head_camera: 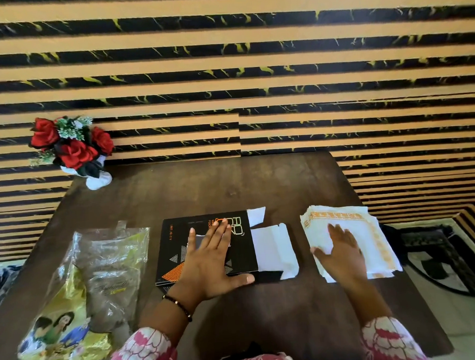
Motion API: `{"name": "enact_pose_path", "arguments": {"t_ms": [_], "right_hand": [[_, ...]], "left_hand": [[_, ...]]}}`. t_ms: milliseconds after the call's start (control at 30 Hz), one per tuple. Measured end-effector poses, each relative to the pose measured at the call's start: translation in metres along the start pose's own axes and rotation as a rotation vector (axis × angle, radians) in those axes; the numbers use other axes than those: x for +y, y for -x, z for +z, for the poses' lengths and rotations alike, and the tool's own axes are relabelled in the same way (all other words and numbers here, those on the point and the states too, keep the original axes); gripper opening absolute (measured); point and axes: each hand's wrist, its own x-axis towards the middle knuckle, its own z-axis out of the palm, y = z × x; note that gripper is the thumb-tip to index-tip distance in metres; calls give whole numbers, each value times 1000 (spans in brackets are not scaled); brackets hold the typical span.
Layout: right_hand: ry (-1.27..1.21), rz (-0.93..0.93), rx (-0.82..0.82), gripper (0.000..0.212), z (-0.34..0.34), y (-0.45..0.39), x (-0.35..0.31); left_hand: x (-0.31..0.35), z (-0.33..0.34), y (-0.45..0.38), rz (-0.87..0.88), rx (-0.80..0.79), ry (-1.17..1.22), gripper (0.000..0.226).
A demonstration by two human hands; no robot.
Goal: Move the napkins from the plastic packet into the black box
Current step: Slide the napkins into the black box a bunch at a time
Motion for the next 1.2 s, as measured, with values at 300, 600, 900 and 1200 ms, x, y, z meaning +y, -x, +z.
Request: {"name": "enact_pose_path", "arguments": {"t_ms": [300, 600, 900, 1200], "right_hand": [[360, -11, -65, 97, 26, 3, 27], [556, -105, -128, 73, 24, -6, 18], [103, -101, -35, 46, -52, -25, 30], [214, -218, -26, 47, -60, -27, 27]], "left_hand": [[4, 4, 3, 15, 72, 11, 110], [2, 6, 2, 18, 129, 59, 99], [10, -1, 3, 9, 175, 113, 101], [71, -13, -20, 221, 238, 220, 82]]}}
